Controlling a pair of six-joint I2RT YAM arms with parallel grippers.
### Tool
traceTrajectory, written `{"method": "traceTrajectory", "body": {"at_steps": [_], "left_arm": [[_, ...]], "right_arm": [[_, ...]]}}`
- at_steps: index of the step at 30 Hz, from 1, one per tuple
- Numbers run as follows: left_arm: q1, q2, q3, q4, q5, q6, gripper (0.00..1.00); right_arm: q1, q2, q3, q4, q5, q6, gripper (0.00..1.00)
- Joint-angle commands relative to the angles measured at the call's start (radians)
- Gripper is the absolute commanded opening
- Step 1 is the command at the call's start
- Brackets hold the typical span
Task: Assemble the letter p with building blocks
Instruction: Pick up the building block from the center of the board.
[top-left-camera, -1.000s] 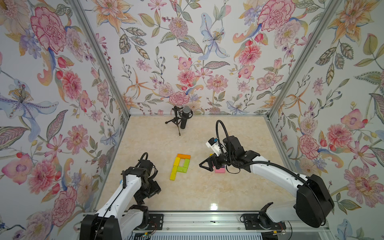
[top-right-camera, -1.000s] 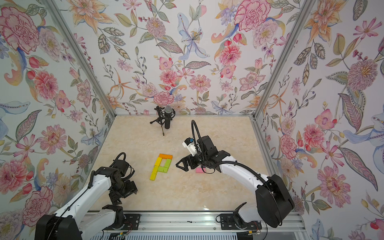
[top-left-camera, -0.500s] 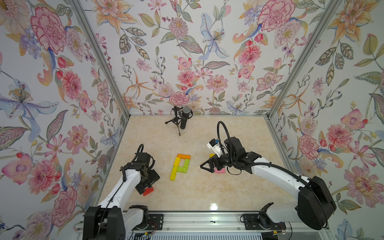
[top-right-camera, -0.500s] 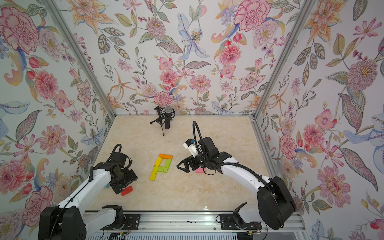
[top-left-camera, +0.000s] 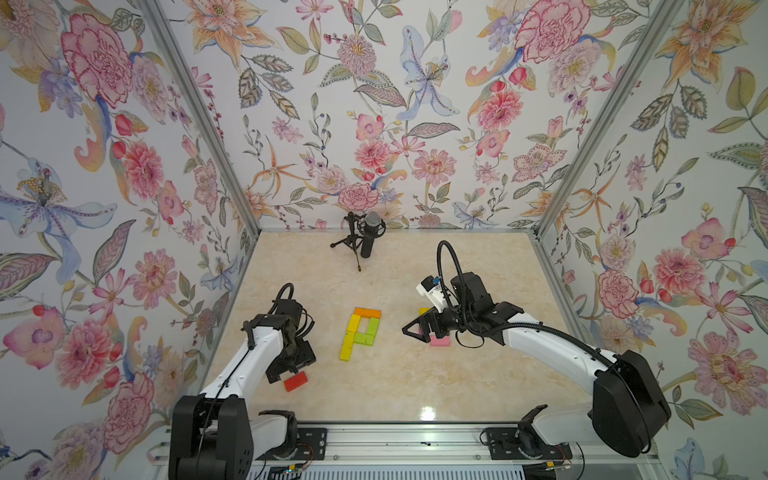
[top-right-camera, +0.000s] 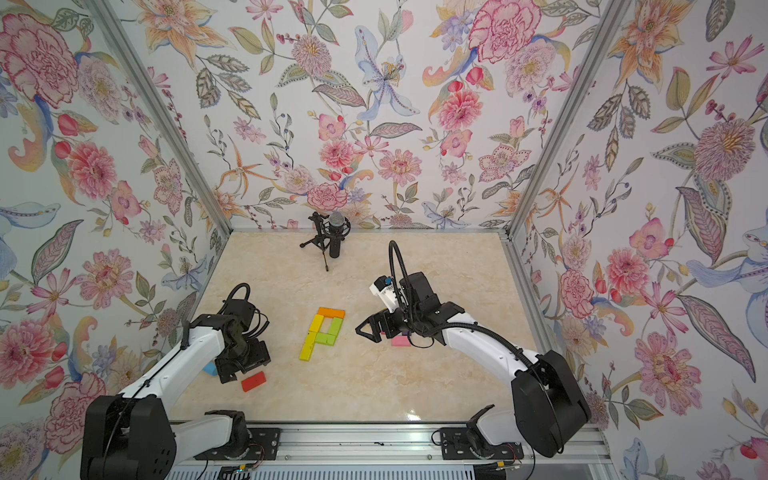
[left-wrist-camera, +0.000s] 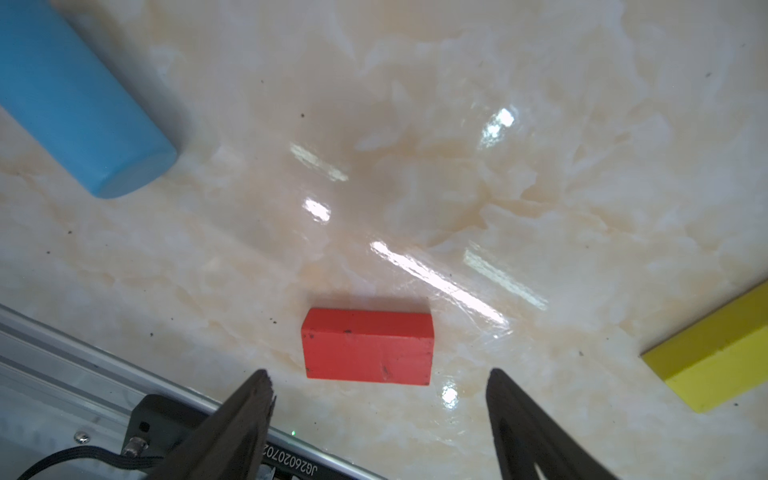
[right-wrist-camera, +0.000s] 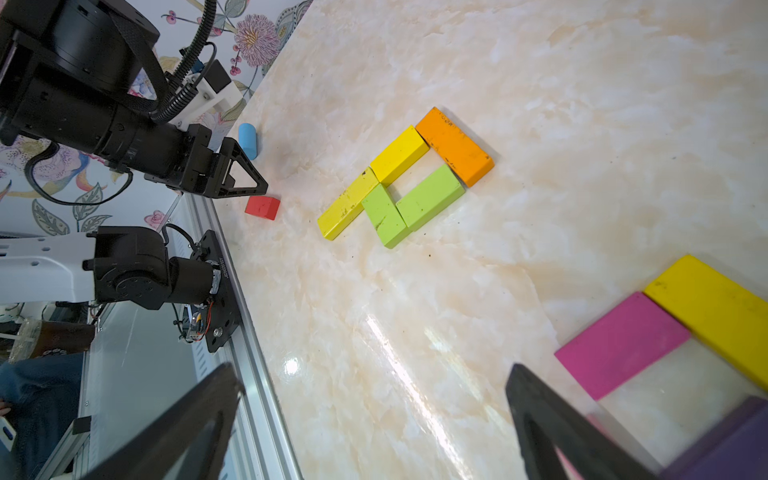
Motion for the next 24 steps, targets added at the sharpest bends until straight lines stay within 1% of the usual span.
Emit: {"method": "traceTrajectory", "body": {"at_steps": [1,9,18,21,24], "left_arm": [[0.005,-0.008,-0.043,0.009,0.018,0.061,0.82],[-0.019,-0.022,-0.062,0.021,0.019,0.047,0.82],[-0.019,-0.012,-0.104,0.06,0.029,0.009,0.82],[-0.021,-0.002,-0.136,0.09,0.054,-0.016,0.81],[-0.022,-0.007,-0.15,0.136,0.036,-0.055,0.81]], "right_arm": [[-0.007,0.016,-0.018,0.016,-0.023,-0.01,1.0],[-0.007,0.015,-0.02,0.022,-0.029,-0.007,1.0],[-0.01,0.008,-0.028,0.024,-0.033,-0.008,1.0],[-0.01,0.002,-0.03,0.025,-0.034,-0.005,1.0],[-0.013,-0.006,-0.034,0.026,-0.034,-0.006,1.0]]}}
